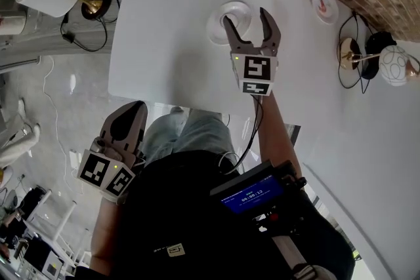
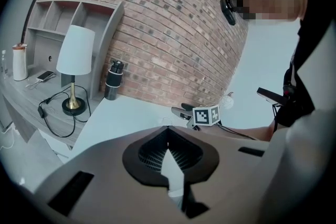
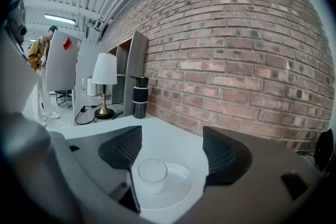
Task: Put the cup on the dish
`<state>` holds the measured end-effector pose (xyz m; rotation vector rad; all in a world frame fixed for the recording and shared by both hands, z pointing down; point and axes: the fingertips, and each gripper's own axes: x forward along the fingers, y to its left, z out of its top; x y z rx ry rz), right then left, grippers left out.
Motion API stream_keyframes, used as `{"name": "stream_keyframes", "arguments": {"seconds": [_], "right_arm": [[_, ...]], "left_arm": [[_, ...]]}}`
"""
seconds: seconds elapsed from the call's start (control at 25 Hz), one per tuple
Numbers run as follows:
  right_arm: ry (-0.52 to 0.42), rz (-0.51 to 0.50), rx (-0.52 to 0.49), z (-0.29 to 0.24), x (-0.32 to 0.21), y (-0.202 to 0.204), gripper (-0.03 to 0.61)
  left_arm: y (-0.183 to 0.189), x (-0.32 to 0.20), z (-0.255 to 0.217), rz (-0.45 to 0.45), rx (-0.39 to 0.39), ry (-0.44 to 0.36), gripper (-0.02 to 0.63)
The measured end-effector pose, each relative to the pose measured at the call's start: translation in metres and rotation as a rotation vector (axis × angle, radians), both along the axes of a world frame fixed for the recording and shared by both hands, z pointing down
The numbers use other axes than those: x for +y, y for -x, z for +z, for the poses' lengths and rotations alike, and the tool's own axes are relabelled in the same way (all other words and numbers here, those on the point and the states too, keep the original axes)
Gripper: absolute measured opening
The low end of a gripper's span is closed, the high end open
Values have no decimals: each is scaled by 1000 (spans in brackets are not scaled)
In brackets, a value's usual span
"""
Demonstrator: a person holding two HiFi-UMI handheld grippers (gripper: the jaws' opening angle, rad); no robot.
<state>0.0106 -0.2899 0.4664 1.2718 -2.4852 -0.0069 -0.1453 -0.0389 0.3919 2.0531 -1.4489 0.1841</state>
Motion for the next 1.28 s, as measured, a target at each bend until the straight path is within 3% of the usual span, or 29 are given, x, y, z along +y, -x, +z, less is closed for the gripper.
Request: {"name": "stream_keyframes", "arguments": {"seconds": [0.44, 0.76, 1.28], "right_arm": [[-67, 52, -16, -68, 32, -18, 345], [-64, 58, -101, -123, 73, -18, 345], [-82, 156, -254, -198, 151, -26, 345]], "left_arm": [[-3, 5, -20, 61, 53, -86, 5], [-1, 6, -36, 106, 75, -136, 5], [-10, -5, -65, 272, 164, -229, 5]]}}
